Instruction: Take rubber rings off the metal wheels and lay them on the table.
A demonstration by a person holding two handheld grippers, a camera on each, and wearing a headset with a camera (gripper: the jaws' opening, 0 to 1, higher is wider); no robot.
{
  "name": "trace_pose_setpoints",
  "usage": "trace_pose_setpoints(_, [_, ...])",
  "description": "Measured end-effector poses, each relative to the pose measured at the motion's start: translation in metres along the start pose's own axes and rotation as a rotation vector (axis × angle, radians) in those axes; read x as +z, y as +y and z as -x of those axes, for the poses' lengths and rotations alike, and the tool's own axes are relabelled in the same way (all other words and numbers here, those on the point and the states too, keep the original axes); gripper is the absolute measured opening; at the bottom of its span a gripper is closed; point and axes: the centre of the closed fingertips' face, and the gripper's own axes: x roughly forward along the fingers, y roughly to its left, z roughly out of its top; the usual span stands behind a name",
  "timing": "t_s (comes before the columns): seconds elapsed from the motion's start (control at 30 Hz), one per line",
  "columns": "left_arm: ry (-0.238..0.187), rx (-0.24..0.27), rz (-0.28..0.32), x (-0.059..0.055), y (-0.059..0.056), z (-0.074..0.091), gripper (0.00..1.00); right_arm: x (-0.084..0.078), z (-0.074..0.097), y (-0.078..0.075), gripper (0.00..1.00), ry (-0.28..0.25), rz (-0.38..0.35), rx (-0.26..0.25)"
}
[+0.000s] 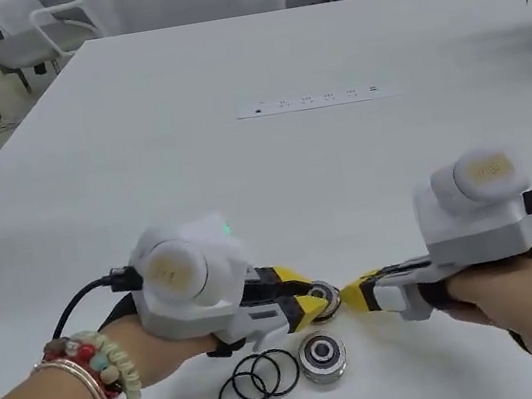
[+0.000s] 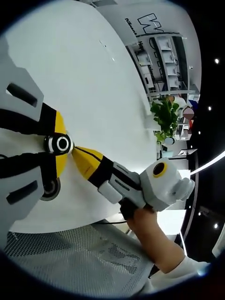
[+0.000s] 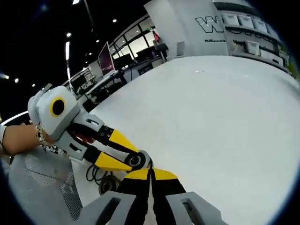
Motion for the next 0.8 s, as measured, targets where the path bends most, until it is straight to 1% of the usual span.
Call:
trace_pose_setpoints(0.13, [0.000,0.003,-0.001,-0.0001,0.0001,0.0000,0.08,0.0046,0.0003,0.0019,0.00,-0.023,-0.051,0.016])
trace_pose_setpoints(0.2, [-0.003,0.003,0.002,-0.0001,0.0004,0.0001,0.08,0.0040,0.0008,0.0026,0.00,-0.022,-0.064,0.022])
trace_pose_setpoints(0.27, [-0.005,0.003,0.006,-0.0002,0.0007,0.0000,0.08,0.0049,0.0011,0.0072,0.00,-0.028,-0.089,0.036])
trace_pose_setpoints(0.37, [-0.006,0.007,0.007,0.0000,0.0007,-0.0002,0.08,0.0052,0.0012,0.0066,0.00,-0.026,-0.087,0.030])
trace_pose_setpoints(0.47, [-0.008,0.009,0.009,-0.0001,0.0008,-0.0002,0.08,0.0047,0.0014,0.0053,0.00,-0.030,-0.124,0.037])
trace_pose_setpoints(0.53, [-0.008,0.010,0.010,-0.0001,0.0010,-0.0003,0.08,0.0042,0.0015,0.0037,0.00,-0.027,-0.118,0.036])
trace_pose_setpoints(0.67, [-0.008,0.012,0.010,-0.0002,0.0012,-0.0004,0.08,0.0051,0.0017,0.0048,0.00,-0.032,-0.146,0.043])
trace_pose_setpoints(0.7, [-0.008,0.012,0.010,-0.0002,0.0013,-0.0005,0.08,0.0058,0.0020,0.0039,0.00,-0.034,-0.163,0.048])
trace_pose_setpoints(0.73, [-0.008,0.013,0.009,-0.0002,0.0012,-0.0004,0.08,0.0063,0.0023,0.0041,0.00,-0.037,-0.195,0.055])
trace_pose_setpoints(0.8, [-0.007,0.013,0.008,-0.0002,0.0013,-0.0004,0.08,0.0063,0.0023,0.0034,0.00,-0.040,-0.212,0.057])
